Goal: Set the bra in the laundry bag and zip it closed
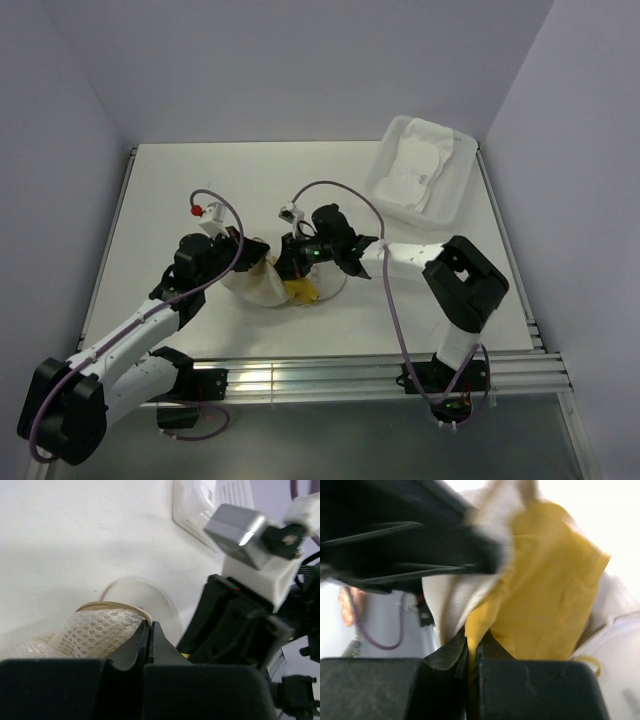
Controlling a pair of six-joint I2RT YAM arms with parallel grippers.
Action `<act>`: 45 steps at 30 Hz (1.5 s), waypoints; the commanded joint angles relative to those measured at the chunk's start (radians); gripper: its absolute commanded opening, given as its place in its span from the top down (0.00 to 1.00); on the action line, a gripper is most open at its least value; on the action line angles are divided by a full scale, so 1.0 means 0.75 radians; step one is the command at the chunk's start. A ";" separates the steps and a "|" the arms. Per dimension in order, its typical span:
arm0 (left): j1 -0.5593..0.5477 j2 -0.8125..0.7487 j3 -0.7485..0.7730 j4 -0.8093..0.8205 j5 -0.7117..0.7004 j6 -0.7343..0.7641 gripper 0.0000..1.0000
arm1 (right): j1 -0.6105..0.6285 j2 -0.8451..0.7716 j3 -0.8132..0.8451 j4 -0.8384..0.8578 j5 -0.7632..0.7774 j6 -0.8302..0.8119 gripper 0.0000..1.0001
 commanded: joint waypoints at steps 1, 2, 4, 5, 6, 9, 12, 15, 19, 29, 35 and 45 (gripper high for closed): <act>-0.055 0.093 0.124 0.178 0.122 0.047 1.00 | -0.014 -0.195 -0.114 0.229 -0.041 0.189 1.00; -0.103 0.098 0.151 0.180 0.126 0.055 1.00 | -0.016 -0.222 -0.149 0.337 -0.033 0.238 1.00; -0.157 0.067 0.149 0.185 0.140 0.064 1.00 | -0.016 -0.261 -0.241 0.452 0.031 0.395 1.00; -0.167 0.045 0.117 0.185 0.140 0.058 1.00 | -0.014 -0.259 -0.261 0.558 0.047 0.449 1.00; -0.169 0.016 0.092 0.185 0.140 0.049 1.00 | -0.016 -0.240 -0.284 0.601 0.078 0.549 1.00; -0.184 -0.115 -0.029 0.185 0.165 -0.036 1.00 | -0.007 -0.177 -0.276 0.655 0.274 0.664 1.00; -0.227 -0.254 -0.160 0.183 0.138 -0.106 1.00 | -0.001 -0.148 -0.286 0.687 0.487 0.792 1.00; -0.235 -0.376 -0.276 0.168 0.087 -0.165 1.00 | 0.021 -0.156 -0.329 0.722 0.717 0.874 1.00; -0.235 -0.426 -0.360 0.176 0.107 -0.216 1.00 | 0.082 -0.268 -0.372 0.659 1.006 0.905 1.00; -0.311 -0.385 -0.401 0.362 0.161 -0.435 1.00 | 0.209 -0.292 -0.249 0.223 1.573 0.850 1.00; -0.313 -0.411 -0.418 0.434 0.142 -0.593 1.00 | 0.236 -0.159 -0.217 0.121 1.739 0.785 0.98; -0.313 -0.479 -0.299 0.126 -0.091 -0.544 1.00 | 0.242 -0.215 0.018 -0.367 1.444 0.286 0.19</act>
